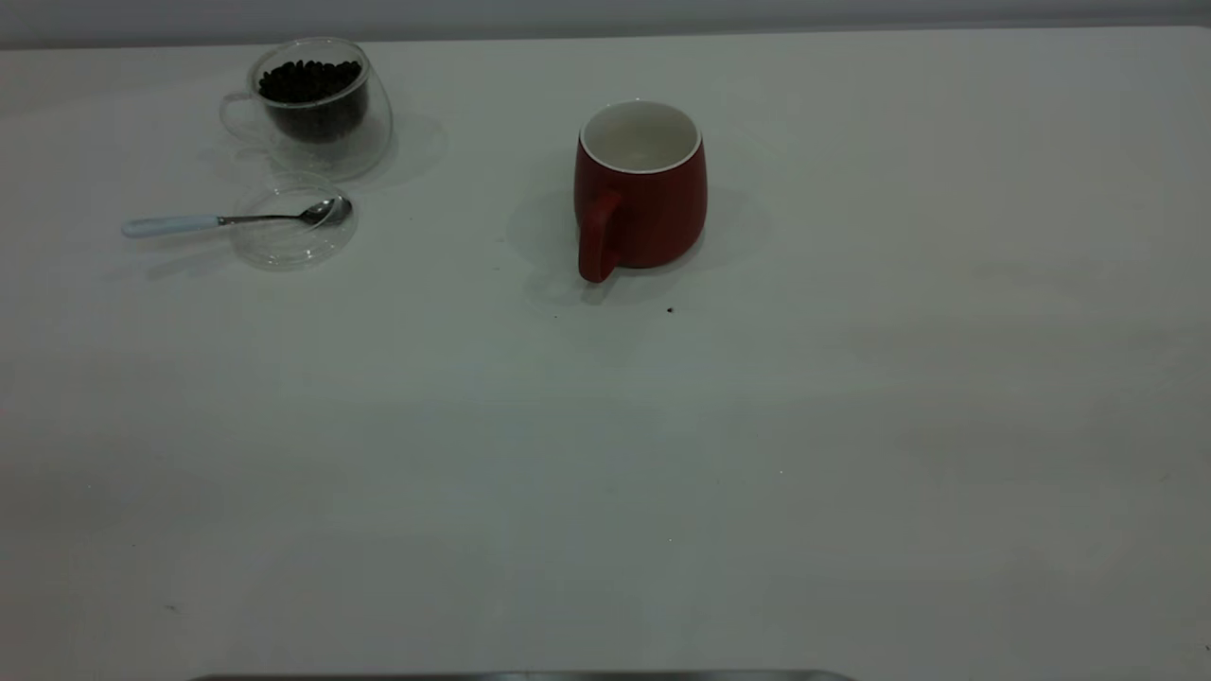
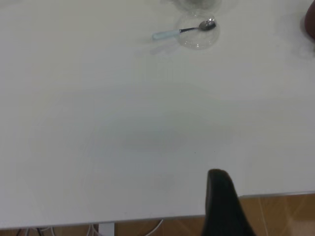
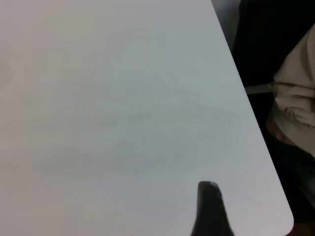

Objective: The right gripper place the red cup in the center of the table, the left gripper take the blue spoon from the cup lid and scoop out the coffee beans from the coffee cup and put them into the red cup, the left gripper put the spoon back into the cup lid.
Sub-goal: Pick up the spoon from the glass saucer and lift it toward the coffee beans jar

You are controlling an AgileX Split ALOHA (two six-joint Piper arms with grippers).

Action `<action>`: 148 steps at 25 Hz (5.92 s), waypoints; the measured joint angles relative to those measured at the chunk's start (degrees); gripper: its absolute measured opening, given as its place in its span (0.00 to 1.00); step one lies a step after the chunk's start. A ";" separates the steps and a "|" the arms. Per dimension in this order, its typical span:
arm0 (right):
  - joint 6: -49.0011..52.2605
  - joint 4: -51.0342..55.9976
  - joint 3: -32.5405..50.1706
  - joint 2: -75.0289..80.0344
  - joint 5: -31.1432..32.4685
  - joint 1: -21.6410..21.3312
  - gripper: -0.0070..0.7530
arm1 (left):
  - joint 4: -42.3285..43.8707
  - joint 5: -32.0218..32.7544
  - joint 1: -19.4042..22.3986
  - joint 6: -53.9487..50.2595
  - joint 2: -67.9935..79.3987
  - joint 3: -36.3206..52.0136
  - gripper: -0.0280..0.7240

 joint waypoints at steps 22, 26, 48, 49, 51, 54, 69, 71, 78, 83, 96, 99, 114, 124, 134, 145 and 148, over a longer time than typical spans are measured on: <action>0.00 0.00 0.00 0.00 0.00 0.00 0.73 | 0.00 0.00 -0.56 -0.12 0.00 0.00 0.70; 0.00 0.00 0.00 0.00 0.00 0.00 0.73 | 0.00 0.00 -0.56 -0.12 0.00 0.00 0.70; 0.00 0.00 0.00 0.00 0.00 0.12 0.73 | 6.76 -12.36 -0.56 -5.19 32.16 -17.65 0.82; 0.00 0.00 0.00 0.00 0.00 0.12 0.73 | 6.75 -13.53 -0.56 -4.67 35.35 -17.95 0.86; 0.00 0.00 0.00 0.00 0.00 0.12 0.73 | 6.82 -16.60 -0.56 -4.19 41.02 -18.07 0.89; 0.00 0.00 0.00 0.00 0.00 0.12 0.73 | 6.82 -22.68 -0.56 -4.14 49.35 -18.07 0.91; 0.00 0.00 0.00 0.00 0.00 0.12 0.73 | 17.19 -37.34 7.26 -5.59 84.85 -31.67 0.83; 0.00 0.00 0.00 0.00 0.00 0.12 0.73 | 18.60 -37.40 10.55 -7.58 86.89 -34.85 0.83; 0.00 0.00 0.00 0.00 0.00 0.12 0.73 | 10.27 -32.60 20.63 -8.27 97.85 -39.72 0.83; 0.00 0.00 0.00 0.00 0.00 0.12 0.73 | -7.64 -30.05 22.81 6.38 109.40 -42.26 0.83; 0.00 0.00 0.00 0.00 0.00 0.12 0.73 | -51.33 -29.31 23.90 58.64 130.72 -45.89 0.83; 0.00 0.00 0.00 0.00 0.00 0.12 0.73 | -51.92 -29.93 23.90 62.65 132.25 -45.89 0.83; 0.00 0.00 0.00 0.00 0.00 0.12 0.73 | -60.67 -31.57 23.90 65.10 137.37 -45.95 0.83; 0.00 0.00 0.00 0.00 0.00 0.12 0.73 | -69.54 -29.46 23.90 68.38 140.36 -46.37 0.83; 0.00 0.00 0.00 0.00 0.00 0.12 0.73 | -73.24 -28.05 23.63 68.89 143.43 -46.36 0.83; 0.00 0.00 0.00 0.00 0.00 0.12 0.73 | -77.44 -25.49 23.53 71.55 143.68 -46.36 0.72; 0.00 0.00 0.00 0.00 0.00 0.12 0.73 | -79.00 -24.39 23.53 73.85 143.68 -46.36 0.67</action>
